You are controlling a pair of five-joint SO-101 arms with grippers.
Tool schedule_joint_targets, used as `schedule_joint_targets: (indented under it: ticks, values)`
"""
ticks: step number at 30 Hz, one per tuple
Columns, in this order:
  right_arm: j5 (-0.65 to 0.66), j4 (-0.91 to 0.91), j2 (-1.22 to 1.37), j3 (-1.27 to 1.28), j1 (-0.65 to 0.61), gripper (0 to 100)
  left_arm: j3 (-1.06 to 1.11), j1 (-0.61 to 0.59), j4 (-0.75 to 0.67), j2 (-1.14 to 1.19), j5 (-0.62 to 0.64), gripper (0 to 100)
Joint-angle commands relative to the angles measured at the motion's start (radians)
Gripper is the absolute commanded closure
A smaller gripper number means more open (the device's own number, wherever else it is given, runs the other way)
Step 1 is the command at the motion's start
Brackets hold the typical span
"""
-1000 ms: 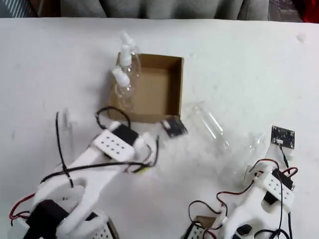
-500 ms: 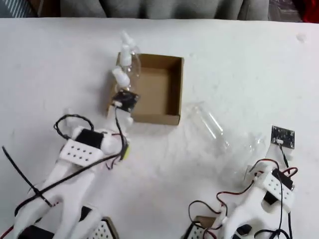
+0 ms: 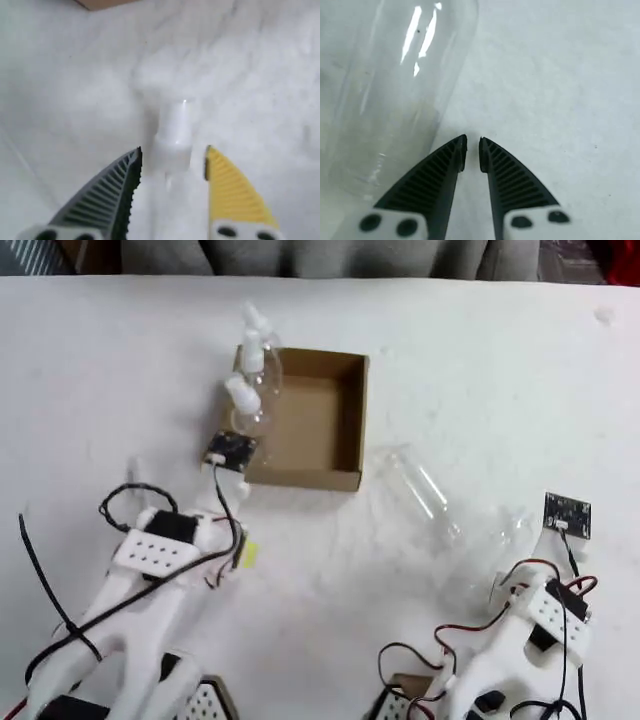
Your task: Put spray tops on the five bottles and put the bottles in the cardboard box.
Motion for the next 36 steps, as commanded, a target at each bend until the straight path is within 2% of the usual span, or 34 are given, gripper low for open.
schedule_joint_targets:
  ticks: [1,5,8,12,16,20,28,36]
  values:
    - [0.003,0.013,0.001,-0.043,-0.012,98.1,-0.008,-0.013,0.017,-0.036,0.005,71]
    - [0.003,0.016,0.001,-0.043,-0.012,98.0,-0.018,-0.013,0.017,-0.036,-0.057,72]
    - [0.003,0.015,0.001,-0.043,-0.013,97.9,-0.071,-0.012,0.035,-0.015,-0.058,72]
    - [0.003,0.015,0.001,-0.043,-0.013,97.9,-0.204,-0.005,0.109,0.142,-0.066,72]
    - [0.003,0.015,0.001,-0.043,-0.013,97.9,-0.301,-0.012,0.114,0.312,-0.069,72]
    - [0.003,0.013,0.001,-0.043,-0.013,97.9,-0.338,-0.007,0.107,0.378,-0.193,73]
    - [0.003,0.013,0.001,-0.043,-0.031,98.1,-0.341,-0.004,0.031,0.458,-0.354,89]
    - [0.003,0.016,0.001,-0.043,-0.03,98.1,-0.342,0.03,0.038,0.473,-0.362,80]
